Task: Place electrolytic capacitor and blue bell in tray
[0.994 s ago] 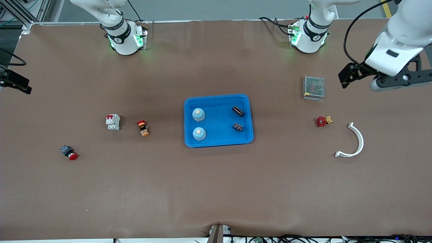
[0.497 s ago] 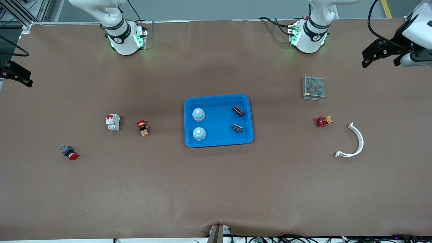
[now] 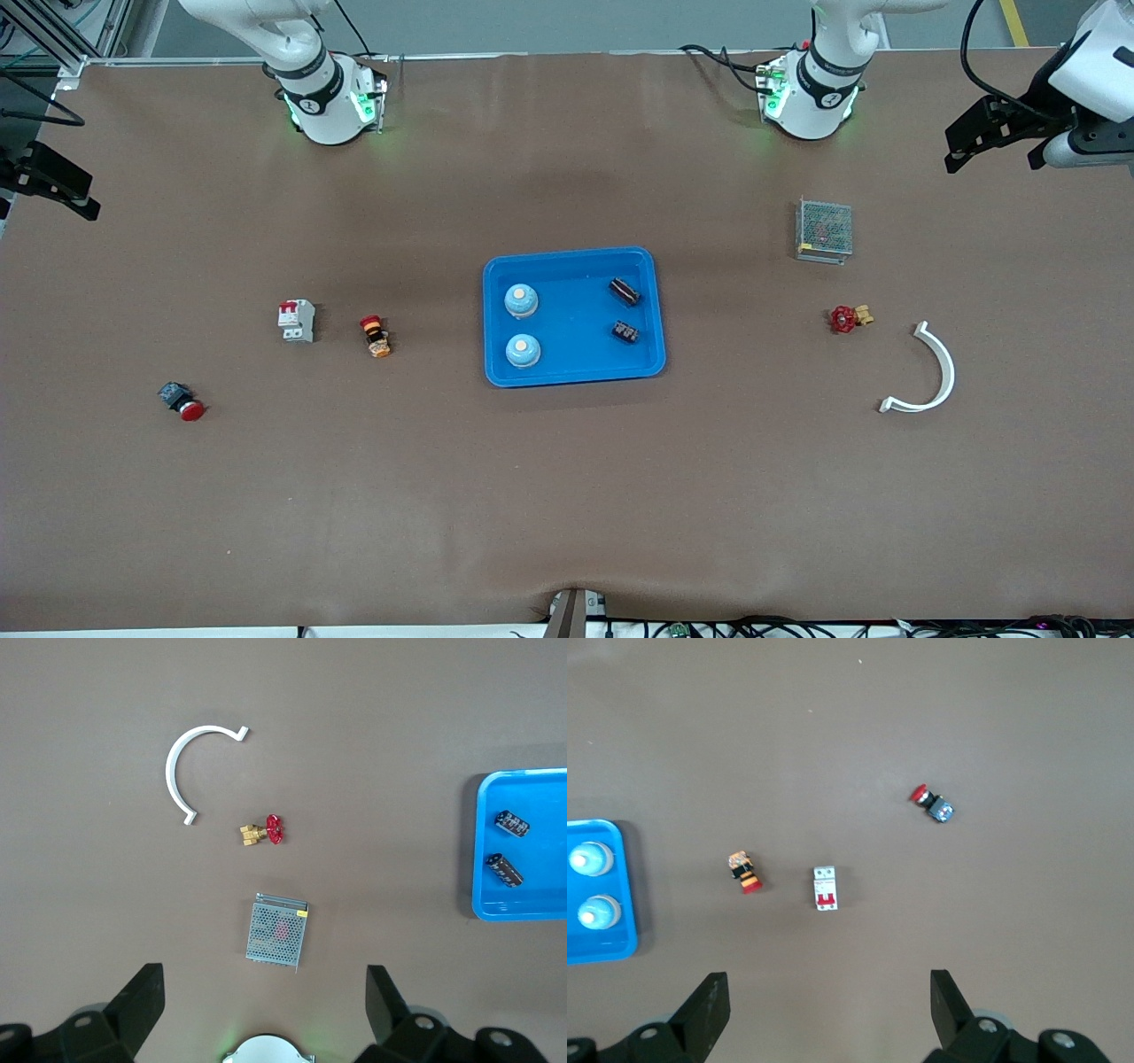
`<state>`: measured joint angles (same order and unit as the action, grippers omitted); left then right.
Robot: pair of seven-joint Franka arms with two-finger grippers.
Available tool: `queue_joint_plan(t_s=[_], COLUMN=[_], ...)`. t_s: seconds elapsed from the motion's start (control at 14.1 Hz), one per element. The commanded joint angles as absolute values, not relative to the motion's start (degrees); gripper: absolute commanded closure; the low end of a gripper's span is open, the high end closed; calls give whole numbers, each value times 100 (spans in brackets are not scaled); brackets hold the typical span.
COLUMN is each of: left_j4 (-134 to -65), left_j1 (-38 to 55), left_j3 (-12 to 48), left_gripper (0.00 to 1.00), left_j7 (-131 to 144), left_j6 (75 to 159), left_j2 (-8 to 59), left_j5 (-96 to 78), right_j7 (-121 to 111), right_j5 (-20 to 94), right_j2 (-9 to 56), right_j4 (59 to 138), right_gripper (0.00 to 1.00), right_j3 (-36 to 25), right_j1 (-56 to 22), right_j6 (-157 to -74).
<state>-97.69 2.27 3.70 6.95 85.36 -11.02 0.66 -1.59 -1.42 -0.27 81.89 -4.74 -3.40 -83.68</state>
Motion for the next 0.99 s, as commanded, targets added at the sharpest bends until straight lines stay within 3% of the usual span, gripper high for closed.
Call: queue_joint_plan(t_s=[0.0, 0.92], left_j4=[-9536, -9273], left_j1=[246, 220], left_j3=[334, 343], left_gripper=[0, 0], left_j7=[747, 738], left_j6=[8525, 8561], left_j2=[-897, -738], left_j5=[0, 18], right_j7=[-158, -158], right_j5=[-44, -97], right_j2=[-132, -123], right_j4=[8332, 8341], right_gripper=[0, 0], right_j3=[-536, -554], right_j1=[-422, -378], right_j6=[-8551, -8754])
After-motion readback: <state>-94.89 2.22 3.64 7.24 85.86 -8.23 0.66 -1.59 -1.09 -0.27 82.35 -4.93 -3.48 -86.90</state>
